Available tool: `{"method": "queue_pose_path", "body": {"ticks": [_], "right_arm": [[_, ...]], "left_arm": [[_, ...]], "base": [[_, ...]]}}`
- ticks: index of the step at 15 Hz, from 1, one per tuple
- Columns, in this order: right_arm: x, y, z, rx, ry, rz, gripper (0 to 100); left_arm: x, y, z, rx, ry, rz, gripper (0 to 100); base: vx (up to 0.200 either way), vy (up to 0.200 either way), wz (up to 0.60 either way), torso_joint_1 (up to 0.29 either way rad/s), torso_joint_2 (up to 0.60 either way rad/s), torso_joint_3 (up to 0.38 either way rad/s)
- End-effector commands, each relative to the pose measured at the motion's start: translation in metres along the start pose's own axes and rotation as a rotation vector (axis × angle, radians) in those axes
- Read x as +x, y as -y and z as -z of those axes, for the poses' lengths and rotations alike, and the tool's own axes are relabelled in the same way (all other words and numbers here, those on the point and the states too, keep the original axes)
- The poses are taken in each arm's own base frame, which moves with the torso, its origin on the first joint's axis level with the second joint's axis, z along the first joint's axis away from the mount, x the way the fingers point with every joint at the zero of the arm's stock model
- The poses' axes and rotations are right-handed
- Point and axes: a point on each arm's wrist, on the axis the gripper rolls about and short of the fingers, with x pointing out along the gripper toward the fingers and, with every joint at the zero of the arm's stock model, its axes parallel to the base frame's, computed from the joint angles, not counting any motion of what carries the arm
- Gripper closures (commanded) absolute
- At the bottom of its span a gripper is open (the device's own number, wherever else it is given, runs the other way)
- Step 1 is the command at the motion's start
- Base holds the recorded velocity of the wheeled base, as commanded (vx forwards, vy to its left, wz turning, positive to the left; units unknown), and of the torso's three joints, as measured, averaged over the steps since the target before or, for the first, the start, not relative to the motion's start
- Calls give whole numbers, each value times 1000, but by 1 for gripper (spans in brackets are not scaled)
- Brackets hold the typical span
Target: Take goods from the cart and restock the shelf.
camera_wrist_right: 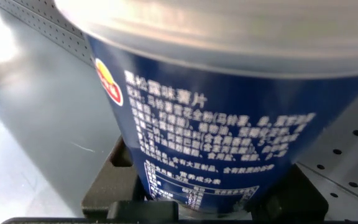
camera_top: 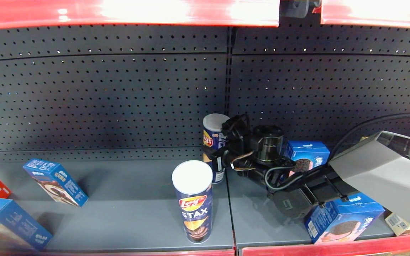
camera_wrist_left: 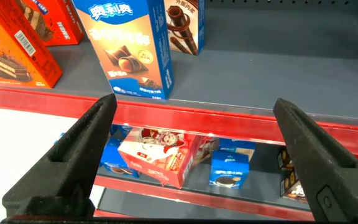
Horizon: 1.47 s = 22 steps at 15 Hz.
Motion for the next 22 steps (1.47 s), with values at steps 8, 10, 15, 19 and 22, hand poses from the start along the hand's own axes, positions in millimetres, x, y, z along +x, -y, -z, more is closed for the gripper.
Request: {"method": "queue_pose_path", "body": {"ticks": [8, 10, 15, 19, 22], "right_arm": [[0, -5, 3, -6, -12, -13, 0], [-1, -5, 3, -6, -13, -14, 0], [-12, -5, 8, -28, -52, -12, 0], [-37, 7, 5, -46, -93, 23, 0], [-41, 13, 6, -45, -103, 58, 0]], "left_arm": [[0, 0, 0, -1, 0, -1, 0], [0, 0, 0, -1, 0, -1, 0], [0, 0, 0, 1, -2, -1, 0], [0, 0, 0, -1, 0, -1, 0], [0, 0, 0, -1, 0, -1, 0]], "base": [[0, 0, 0, 0, 0, 0], [0, 0, 0, 0, 0, 0], [0, 0, 0, 0, 0, 0], [0, 0, 0, 0, 0, 0], [0, 0, 0, 0, 0, 0]]}}
